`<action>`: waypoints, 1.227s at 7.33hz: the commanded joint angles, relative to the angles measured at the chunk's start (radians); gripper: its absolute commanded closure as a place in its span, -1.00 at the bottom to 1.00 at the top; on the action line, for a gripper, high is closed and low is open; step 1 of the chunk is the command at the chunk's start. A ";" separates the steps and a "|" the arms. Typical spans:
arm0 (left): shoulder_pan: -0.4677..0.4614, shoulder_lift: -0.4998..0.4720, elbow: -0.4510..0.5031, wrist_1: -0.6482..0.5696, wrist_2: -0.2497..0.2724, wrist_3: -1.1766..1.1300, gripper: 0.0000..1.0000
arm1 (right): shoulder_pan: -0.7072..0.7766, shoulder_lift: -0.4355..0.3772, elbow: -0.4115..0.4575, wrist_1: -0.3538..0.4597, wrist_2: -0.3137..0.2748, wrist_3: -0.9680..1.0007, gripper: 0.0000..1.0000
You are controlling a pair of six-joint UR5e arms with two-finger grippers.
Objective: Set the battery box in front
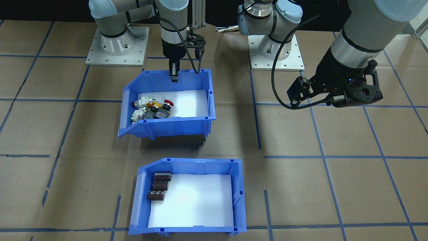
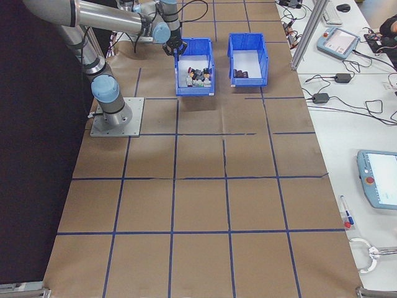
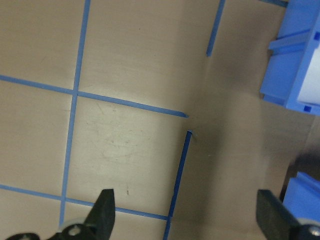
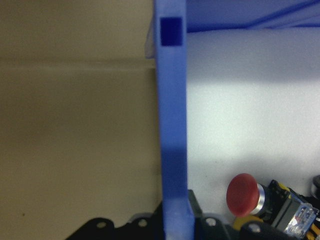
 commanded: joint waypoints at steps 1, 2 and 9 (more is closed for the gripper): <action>0.004 0.071 -0.066 -0.024 0.005 0.078 -0.99 | 0.053 0.052 -0.008 -0.046 0.000 0.050 1.00; 0.003 0.094 -0.079 -0.026 0.005 0.082 -0.99 | 0.055 0.055 -0.006 -0.046 0.003 0.075 1.00; 0.003 0.147 -0.209 0.086 0.008 0.070 -0.99 | 0.018 0.043 -0.052 -0.028 -0.002 0.086 -1.00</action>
